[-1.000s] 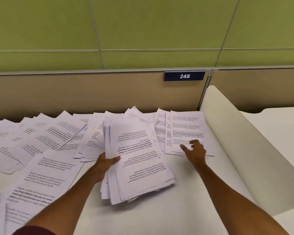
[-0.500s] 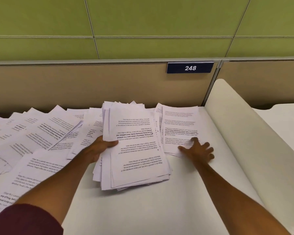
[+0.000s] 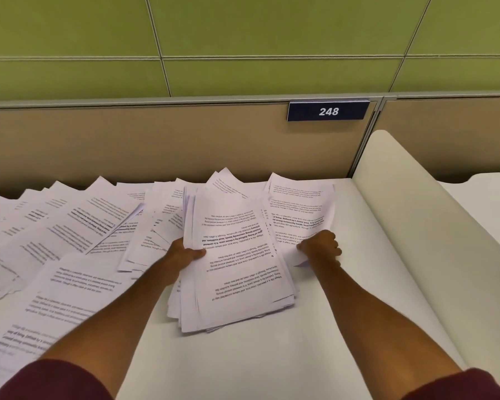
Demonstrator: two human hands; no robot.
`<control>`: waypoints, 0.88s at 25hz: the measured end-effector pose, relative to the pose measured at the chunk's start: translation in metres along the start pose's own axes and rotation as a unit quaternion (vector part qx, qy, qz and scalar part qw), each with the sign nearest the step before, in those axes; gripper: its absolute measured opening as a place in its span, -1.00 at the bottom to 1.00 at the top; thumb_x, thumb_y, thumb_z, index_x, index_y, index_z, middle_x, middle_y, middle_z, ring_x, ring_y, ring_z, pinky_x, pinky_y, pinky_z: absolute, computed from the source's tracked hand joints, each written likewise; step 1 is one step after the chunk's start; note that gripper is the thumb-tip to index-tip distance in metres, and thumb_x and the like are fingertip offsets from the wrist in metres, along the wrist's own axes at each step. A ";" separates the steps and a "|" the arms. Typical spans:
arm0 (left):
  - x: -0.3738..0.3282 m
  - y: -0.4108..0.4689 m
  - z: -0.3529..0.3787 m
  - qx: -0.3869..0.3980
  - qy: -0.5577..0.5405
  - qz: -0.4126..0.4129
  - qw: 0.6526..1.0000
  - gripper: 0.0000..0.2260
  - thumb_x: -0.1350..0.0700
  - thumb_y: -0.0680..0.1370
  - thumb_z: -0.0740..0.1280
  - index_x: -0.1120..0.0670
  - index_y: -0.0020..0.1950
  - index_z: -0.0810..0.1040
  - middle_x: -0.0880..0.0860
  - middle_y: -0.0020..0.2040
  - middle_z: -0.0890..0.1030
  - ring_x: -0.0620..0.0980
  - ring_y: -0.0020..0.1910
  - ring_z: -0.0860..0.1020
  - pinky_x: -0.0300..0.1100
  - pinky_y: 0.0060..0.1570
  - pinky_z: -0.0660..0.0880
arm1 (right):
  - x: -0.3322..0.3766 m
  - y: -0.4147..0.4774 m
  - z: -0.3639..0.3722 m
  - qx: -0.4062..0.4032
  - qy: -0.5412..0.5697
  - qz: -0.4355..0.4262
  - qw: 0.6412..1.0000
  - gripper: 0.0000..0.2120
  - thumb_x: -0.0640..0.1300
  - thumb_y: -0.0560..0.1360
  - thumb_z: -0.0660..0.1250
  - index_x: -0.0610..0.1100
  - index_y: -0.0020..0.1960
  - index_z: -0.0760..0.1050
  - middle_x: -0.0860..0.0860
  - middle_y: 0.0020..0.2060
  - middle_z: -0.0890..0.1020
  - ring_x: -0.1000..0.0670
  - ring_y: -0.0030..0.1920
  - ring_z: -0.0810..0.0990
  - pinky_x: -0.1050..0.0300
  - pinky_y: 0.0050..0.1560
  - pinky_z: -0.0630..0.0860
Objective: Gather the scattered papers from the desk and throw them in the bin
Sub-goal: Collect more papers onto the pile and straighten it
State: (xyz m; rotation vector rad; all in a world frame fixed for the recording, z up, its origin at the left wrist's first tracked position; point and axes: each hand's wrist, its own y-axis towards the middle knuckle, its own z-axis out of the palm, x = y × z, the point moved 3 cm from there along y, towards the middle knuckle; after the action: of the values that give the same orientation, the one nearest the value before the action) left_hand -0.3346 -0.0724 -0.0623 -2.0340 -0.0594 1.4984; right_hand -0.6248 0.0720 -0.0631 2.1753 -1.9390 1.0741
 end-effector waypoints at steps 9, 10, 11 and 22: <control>0.021 -0.036 -0.003 -0.009 -0.023 -0.013 1.000 -0.56 0.31 0.49 0.39 0.21 0.36 0.43 0.22 0.23 0.57 0.20 0.10 0.55 0.07 0.14 0.50 | -0.006 -0.029 -0.008 0.058 0.237 0.005 0.970 -0.40 -0.25 0.37 0.47 -0.21 0.28 0.22 -0.25 0.23 0.47 -0.28 0.19 0.52 -0.19 0.14 0.56; 0.023 -0.039 -0.005 -0.012 -0.026 -0.014 1.000 -0.56 0.31 0.49 0.39 0.21 0.36 0.43 0.22 0.23 0.57 0.21 0.11 0.55 0.07 0.15 0.50 | -0.009 -0.034 -0.011 0.073 0.262 0.030 0.962 -0.38 -0.26 0.36 0.49 -0.23 0.29 0.23 -0.24 0.23 0.47 -0.27 0.15 0.54 -0.16 0.04 0.61; 0.025 -0.042 -0.007 -0.015 -0.028 -0.015 0.999 -0.56 0.31 0.48 0.40 0.21 0.35 0.43 0.22 0.23 0.57 0.22 0.12 0.55 0.08 0.16 0.50 | -0.013 -0.039 -0.013 0.095 0.277 0.047 0.955 -0.38 -0.28 0.35 0.50 -0.24 0.29 0.26 -0.24 0.22 0.49 -0.26 0.10 0.57 -0.11 -0.11 0.63; 0.048 -0.081 -0.023 -0.020 -0.067 -0.028 0.997 -0.54 0.33 0.44 0.44 0.22 0.33 0.46 0.21 0.22 0.58 0.23 0.18 0.55 0.12 0.22 0.47 | -0.033 -0.069 -0.017 0.081 0.115 -0.065 0.988 -0.61 -0.26 0.46 0.38 -0.26 0.27 0.45 -0.21 0.17 0.58 -0.25 0.06 0.60 -0.10 0.06 0.60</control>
State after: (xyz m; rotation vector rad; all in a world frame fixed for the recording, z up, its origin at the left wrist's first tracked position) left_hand -0.2719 0.0020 -0.0597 -1.9443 -0.2004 1.6094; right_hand -0.5710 0.1232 -0.0392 2.1069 -1.6418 1.4329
